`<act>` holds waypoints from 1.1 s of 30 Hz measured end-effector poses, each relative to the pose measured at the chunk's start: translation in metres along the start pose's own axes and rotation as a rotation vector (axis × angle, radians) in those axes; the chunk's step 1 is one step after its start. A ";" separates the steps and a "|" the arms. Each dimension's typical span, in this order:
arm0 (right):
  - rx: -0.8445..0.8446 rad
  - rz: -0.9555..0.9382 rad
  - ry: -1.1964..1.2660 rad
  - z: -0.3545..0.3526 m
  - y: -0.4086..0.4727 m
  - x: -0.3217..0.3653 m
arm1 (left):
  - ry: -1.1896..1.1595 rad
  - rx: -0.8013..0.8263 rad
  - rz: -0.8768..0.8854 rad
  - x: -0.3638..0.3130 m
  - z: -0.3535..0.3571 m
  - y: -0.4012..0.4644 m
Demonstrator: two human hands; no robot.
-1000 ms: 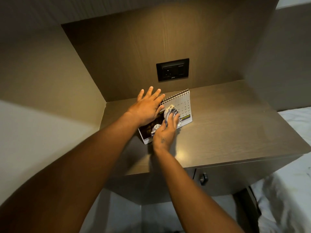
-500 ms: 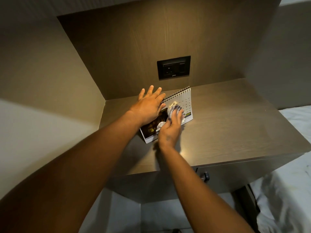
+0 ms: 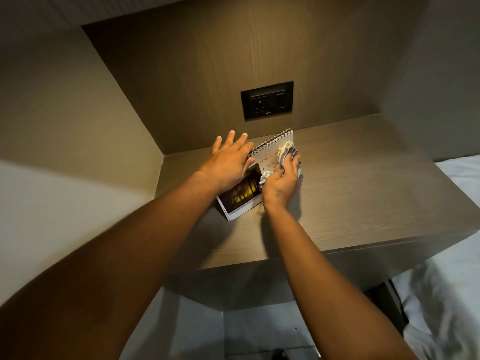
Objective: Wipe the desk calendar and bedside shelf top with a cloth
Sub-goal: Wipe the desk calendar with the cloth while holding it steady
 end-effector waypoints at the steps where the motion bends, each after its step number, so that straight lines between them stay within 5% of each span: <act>1: -0.002 0.006 0.009 0.001 -0.005 -0.002 | -0.001 -0.002 -0.001 0.001 0.000 0.000; 8: 0.154 -0.091 0.056 0.038 -0.107 -0.006 | -0.015 0.016 0.004 0.000 0.000 0.001; 18: 0.003 0.043 0.032 -0.002 0.015 -0.001 | -0.017 -0.006 -0.002 -0.001 -0.001 0.001; 27: 0.207 -0.044 0.033 0.037 -0.103 -0.015 | -0.017 -0.001 -0.003 0.003 0.001 0.003; 33: 0.061 0.146 0.135 0.012 -0.032 -0.019 | -0.011 -0.008 -0.003 0.003 0.000 0.002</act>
Point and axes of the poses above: each hand's wrist, its own y-axis towards the middle knuckle, its own z-axis out of the palm, x = y × z, the point moved 10 cm from there along y, towards the middle knuckle, and after that the axes turned 1 degree about -z, right-handed, at the moved point
